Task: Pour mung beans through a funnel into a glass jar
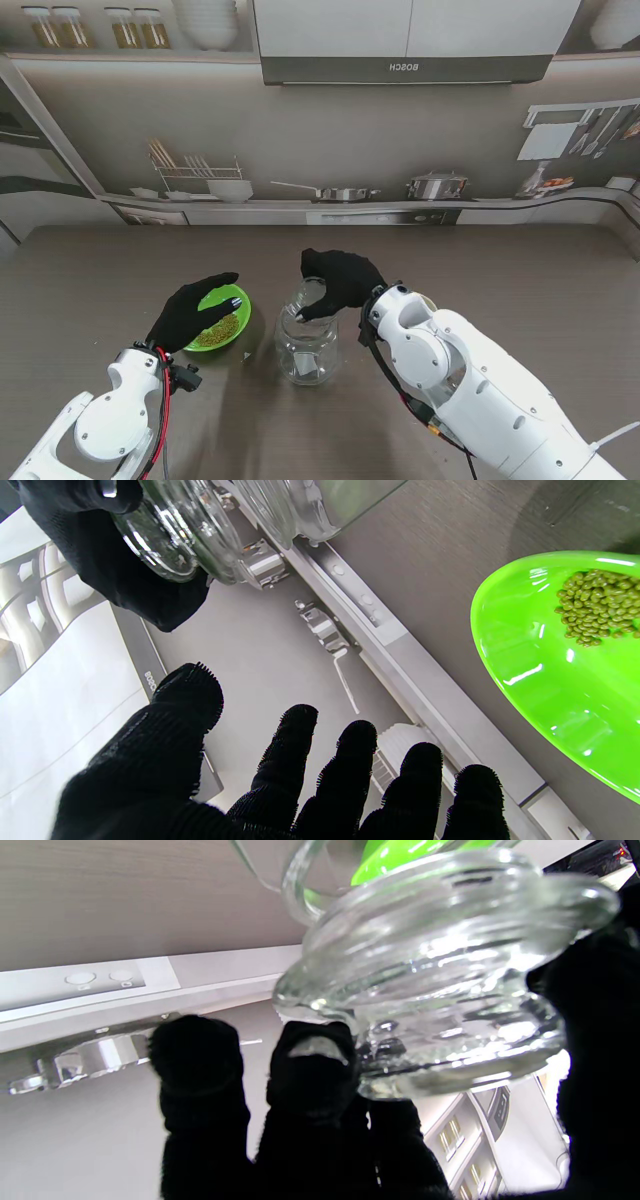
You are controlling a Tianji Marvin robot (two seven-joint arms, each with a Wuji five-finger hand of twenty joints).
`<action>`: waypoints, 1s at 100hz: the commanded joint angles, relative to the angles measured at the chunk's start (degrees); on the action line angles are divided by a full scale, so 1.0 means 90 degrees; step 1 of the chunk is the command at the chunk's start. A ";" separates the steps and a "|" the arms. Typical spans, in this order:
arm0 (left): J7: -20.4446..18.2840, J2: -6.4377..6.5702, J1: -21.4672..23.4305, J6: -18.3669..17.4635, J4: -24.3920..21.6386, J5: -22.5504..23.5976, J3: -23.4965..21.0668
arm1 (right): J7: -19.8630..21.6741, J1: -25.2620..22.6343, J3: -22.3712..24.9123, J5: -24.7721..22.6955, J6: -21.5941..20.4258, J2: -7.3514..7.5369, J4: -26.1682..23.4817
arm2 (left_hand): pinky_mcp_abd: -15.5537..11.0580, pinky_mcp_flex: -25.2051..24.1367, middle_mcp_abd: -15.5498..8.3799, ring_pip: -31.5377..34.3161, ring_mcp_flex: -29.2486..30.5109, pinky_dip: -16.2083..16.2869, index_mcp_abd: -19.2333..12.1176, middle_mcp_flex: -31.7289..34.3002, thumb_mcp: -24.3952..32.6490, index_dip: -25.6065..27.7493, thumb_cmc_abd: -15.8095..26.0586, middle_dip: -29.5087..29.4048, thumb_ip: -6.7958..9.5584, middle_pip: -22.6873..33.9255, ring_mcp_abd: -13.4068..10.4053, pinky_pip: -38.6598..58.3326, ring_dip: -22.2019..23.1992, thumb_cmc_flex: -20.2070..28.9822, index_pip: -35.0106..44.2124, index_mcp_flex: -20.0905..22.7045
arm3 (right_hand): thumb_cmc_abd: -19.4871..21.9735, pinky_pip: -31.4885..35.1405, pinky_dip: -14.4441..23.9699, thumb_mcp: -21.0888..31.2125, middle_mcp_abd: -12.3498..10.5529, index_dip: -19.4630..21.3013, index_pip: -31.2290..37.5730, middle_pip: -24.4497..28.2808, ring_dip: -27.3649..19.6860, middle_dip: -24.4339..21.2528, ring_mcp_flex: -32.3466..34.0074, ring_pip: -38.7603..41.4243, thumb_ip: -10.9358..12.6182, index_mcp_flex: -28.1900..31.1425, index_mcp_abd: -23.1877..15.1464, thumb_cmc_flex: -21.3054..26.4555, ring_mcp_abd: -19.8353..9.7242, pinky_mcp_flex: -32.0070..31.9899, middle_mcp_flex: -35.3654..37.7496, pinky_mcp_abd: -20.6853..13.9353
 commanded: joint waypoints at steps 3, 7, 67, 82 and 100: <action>-0.0142 -0.0007 -0.0002 0.0019 -0.0018 -0.0030 0.0007 | 0.0109 -0.0130 0.0147 -0.0006 0.0014 0.0058 -0.0215 | -0.0086 -0.0078 0.0006 -0.0056 -0.0041 0.0034 -0.0065 0.0005 -0.0122 -0.0004 0.0267 0.0014 0.0213 -0.0022 -0.0014 -0.0092 -0.0019 -0.0089 -0.0042 0.0016 | 0.0611 0.0226 0.0025 0.2844 -0.0567 0.0270 0.1030 0.0404 0.0114 0.0068 0.0341 0.0231 0.0029 0.0145 -0.0446 0.1425 -0.0341 0.0111 0.0319 -0.0119; -0.0143 -0.0007 -0.0004 0.0022 -0.0017 -0.0033 0.0010 | 0.0145 -0.0199 0.0233 -0.0017 0.0017 0.0075 -0.0279 | -0.0086 -0.0078 -0.0004 -0.0053 -0.0034 0.0035 -0.0082 0.0002 -0.0124 -0.0007 0.0275 0.0013 0.0212 -0.0023 -0.0032 -0.0092 -0.0017 -0.0095 -0.0049 -0.0002 | 0.0608 0.0224 0.0025 0.2843 -0.0556 0.0270 0.1033 0.0403 0.0114 0.0069 0.0341 0.0234 0.0029 0.0147 -0.0443 0.1429 -0.0340 0.0109 0.0318 -0.0113; -0.0149 -0.0009 -0.0042 0.0043 0.0015 -0.0053 0.0053 | 0.0662 -0.2052 0.1881 -0.0481 -0.0656 0.0385 -0.1246 | -0.0092 -0.0078 -0.0005 -0.0056 -0.0042 0.0037 -0.0076 0.0001 -0.0116 -0.0011 0.0272 0.0013 0.0213 -0.0022 -0.0034 -0.0090 -0.0017 -0.0086 -0.0057 -0.0022 | 0.0602 0.0199 0.0030 0.2844 -0.0551 0.0266 0.1037 0.0393 0.0106 0.0075 0.0340 0.0291 0.0029 0.0150 -0.0453 0.1414 -0.0326 0.0084 0.0333 -0.0077; -0.0137 -0.0011 -0.0047 0.0035 0.0021 -0.0049 0.0057 | 0.0725 -0.2321 0.2053 -0.0562 -0.0898 0.0428 -0.1198 | -0.0090 -0.0078 -0.0002 -0.0056 -0.0041 0.0037 -0.0067 0.0005 -0.0115 -0.0011 0.0268 0.0013 0.0214 -0.0021 -0.0015 -0.0090 -0.0017 -0.0079 -0.0054 -0.0015 | 0.0603 0.0188 0.0030 0.2842 -0.0547 0.0266 0.1037 0.0388 0.0101 0.0077 0.0340 0.0297 0.0028 0.0150 -0.0453 0.1414 -0.0326 0.0069 0.0346 -0.0077; -0.0139 -0.0010 -0.0052 0.0025 0.0033 -0.0041 0.0062 | 0.0634 -0.2413 0.1982 -0.0634 -0.1181 0.0449 -0.0870 | -0.0093 -0.0081 0.0001 -0.0056 -0.0043 0.0036 -0.0068 0.0005 -0.0111 -0.0012 0.0269 0.0013 0.0214 -0.0022 -0.0024 -0.0092 -0.0018 -0.0081 -0.0056 -0.0021 | 0.0601 0.0158 0.0025 0.2853 -0.0573 0.0267 0.1040 0.0388 0.0091 0.0085 0.0336 0.0290 0.0026 0.0161 -0.0452 0.1397 -0.0304 0.0007 0.0342 -0.0067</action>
